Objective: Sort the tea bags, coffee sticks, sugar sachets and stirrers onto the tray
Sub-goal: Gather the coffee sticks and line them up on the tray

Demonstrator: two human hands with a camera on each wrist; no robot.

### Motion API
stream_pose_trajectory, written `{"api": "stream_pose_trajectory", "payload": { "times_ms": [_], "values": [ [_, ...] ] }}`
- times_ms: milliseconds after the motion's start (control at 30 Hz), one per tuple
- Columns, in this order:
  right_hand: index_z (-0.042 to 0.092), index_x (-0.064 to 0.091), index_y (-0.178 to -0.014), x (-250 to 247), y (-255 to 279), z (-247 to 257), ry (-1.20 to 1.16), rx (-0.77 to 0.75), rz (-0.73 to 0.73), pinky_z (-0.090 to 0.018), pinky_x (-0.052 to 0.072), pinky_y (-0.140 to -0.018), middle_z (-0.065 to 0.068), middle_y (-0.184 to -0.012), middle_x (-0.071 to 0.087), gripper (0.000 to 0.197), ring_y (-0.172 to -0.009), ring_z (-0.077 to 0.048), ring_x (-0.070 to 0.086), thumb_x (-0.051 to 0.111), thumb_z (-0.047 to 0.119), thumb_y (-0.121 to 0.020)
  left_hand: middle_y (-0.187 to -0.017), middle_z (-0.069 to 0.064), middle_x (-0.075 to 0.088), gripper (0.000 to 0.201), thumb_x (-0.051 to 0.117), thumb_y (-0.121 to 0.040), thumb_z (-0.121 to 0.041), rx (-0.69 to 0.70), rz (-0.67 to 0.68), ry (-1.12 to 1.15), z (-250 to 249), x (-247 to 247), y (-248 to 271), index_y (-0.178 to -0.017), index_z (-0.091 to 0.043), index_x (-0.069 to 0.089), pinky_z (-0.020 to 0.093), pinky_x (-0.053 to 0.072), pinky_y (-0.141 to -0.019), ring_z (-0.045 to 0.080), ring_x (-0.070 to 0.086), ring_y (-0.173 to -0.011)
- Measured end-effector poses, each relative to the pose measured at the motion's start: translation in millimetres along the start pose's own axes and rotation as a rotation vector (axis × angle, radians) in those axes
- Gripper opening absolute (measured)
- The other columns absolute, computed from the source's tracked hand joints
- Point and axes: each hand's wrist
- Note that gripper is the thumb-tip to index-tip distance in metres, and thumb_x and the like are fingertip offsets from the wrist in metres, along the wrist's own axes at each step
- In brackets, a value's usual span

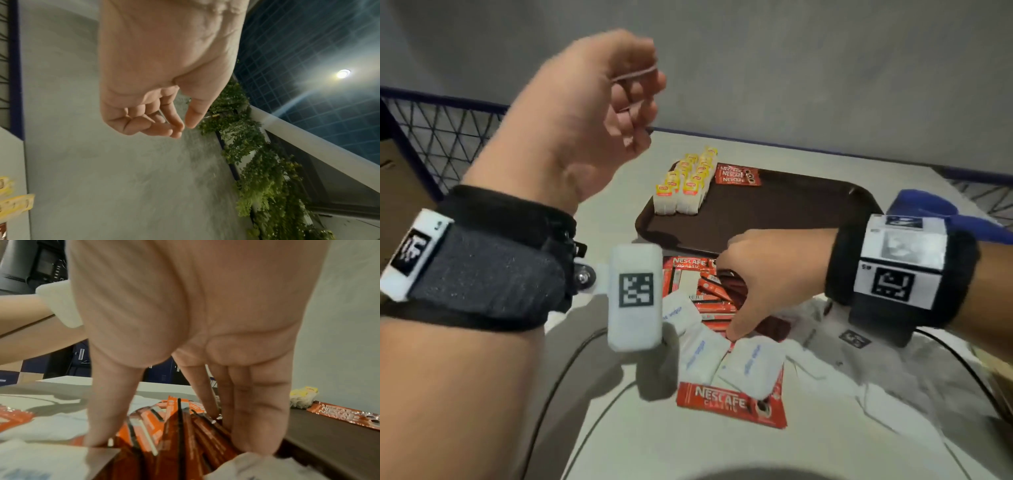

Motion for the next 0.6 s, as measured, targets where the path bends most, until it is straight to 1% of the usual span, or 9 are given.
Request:
{"api": "stream_pose_trajectory", "payload": {
  "times_ms": [67, 133, 167, 267, 333, 433, 500, 567, 600],
  "values": [
    [0.024, 0.063, -0.104, 5, 0, 5, -0.001, 0.031, -0.035, -0.031, 0.057, -0.072, 0.006, -0.093, 0.064, 0.063, -0.083, -0.014, 0.061, 0.073, 0.076, -0.069, -0.079, -0.010, 0.065, 0.008, 0.060, -0.097, -0.030, 0.017, 0.055, 0.041, -5, 0, 1, -0.092, -0.024, 0.060, 0.021, 0.042, -0.062, 0.006, 0.055, -0.066],
    [0.020, 0.064, -0.099, 6, 0, 6, -0.059, 0.050, -0.065, -0.027, 0.053, -0.065, 0.003, -0.090, 0.066, 0.049, -0.079, -0.015, 0.061, 0.077, 0.062, -0.077, -0.082, -0.008, 0.065, 0.007, 0.061, -0.097, -0.029, 0.006, 0.091, 0.146, -2, 0, -4, -0.093, -0.023, 0.062, 0.020, 0.042, -0.060, 0.007, 0.055, -0.067],
    [0.019, 0.066, -0.099, 6, -1, 6, -0.085, 0.058, -0.074, -0.026, 0.052, -0.065, 0.002, -0.090, 0.067, 0.044, -0.079, -0.015, 0.062, 0.077, 0.056, -0.080, -0.082, -0.007, 0.065, 0.008, 0.062, -0.096, -0.029, -0.011, 0.101, 0.213, 2, 1, -6, -0.092, -0.023, 0.063, 0.020, 0.042, -0.060, 0.008, 0.055, -0.067],
    [0.017, 0.068, -0.111, 4, -3, 1, -0.162, 0.086, -0.060, -0.032, 0.060, -0.078, 0.001, -0.101, 0.072, 0.040, -0.086, -0.016, 0.068, 0.077, 0.046, -0.085, -0.081, -0.004, 0.064, 0.012, 0.061, -0.097, -0.028, -0.090, 0.128, 0.366, 25, 5, -14, -0.089, -0.021, 0.064, 0.020, 0.042, -0.061, 0.009, 0.055, -0.067],
    [0.017, 0.069, -0.112, 2, -4, -3, -0.193, 0.088, -0.055, -0.035, 0.061, -0.081, 0.001, -0.102, 0.073, 0.039, -0.087, -0.016, 0.069, 0.077, 0.045, -0.086, -0.083, -0.002, 0.067, 0.011, 0.061, -0.099, -0.029, -0.153, 0.148, 0.347, 43, 9, -16, -0.093, -0.020, 0.065, 0.021, 0.047, -0.063, 0.011, 0.058, -0.071],
    [0.023, 0.070, -0.111, -3, -4, -14, -0.327, 0.104, -0.075, -0.034, 0.061, -0.082, 0.006, -0.100, 0.075, 0.033, -0.085, -0.010, 0.071, 0.077, 0.044, -0.086, -0.094, 0.003, 0.073, 0.014, 0.063, -0.098, -0.030, -0.216, 0.173, 0.223, 60, 14, -18, -0.105, -0.017, 0.065, 0.026, 0.054, -0.074, 0.017, 0.066, -0.087],
    [0.026, 0.071, -0.107, -9, 0, -20, -0.485, 0.108, -0.109, -0.034, 0.062, -0.082, 0.008, -0.095, 0.077, 0.026, -0.082, -0.008, 0.074, 0.077, 0.043, -0.087, -0.107, 0.007, 0.074, 0.015, 0.064, -0.098, -0.032, -0.215, 0.169, 0.158, 65, 16, -17, -0.104, -0.019, 0.066, 0.032, 0.055, -0.085, 0.021, 0.069, -0.102],
    [0.027, 0.072, -0.102, -14, 8, -25, -0.688, 0.103, -0.182, -0.032, 0.063, -0.078, 0.009, -0.090, 0.078, 0.021, -0.079, -0.007, 0.075, 0.077, 0.040, -0.087, -0.117, 0.009, 0.073, 0.016, 0.065, -0.097, -0.037, -0.210, 0.160, 0.105, 67, 18, -15, -0.101, -0.021, 0.066, 0.038, 0.053, -0.096, 0.025, 0.068, -0.113],
    [0.025, 0.072, -0.100, -17, 12, -26, -0.792, 0.096, -0.231, -0.030, 0.062, -0.073, 0.007, -0.088, 0.078, 0.019, -0.077, -0.008, 0.076, 0.078, 0.038, -0.087, -0.117, 0.009, 0.074, 0.020, 0.066, -0.095, -0.040, -0.210, 0.165, 0.086, 69, 19, -14, -0.103, -0.022, 0.067, 0.041, 0.052, -0.100, 0.025, 0.068, -0.114]
  ]
}}
Point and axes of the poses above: each hand's wrist, its own y-axis away from the middle knuckle, its own x-axis out of the palm, z = x × y
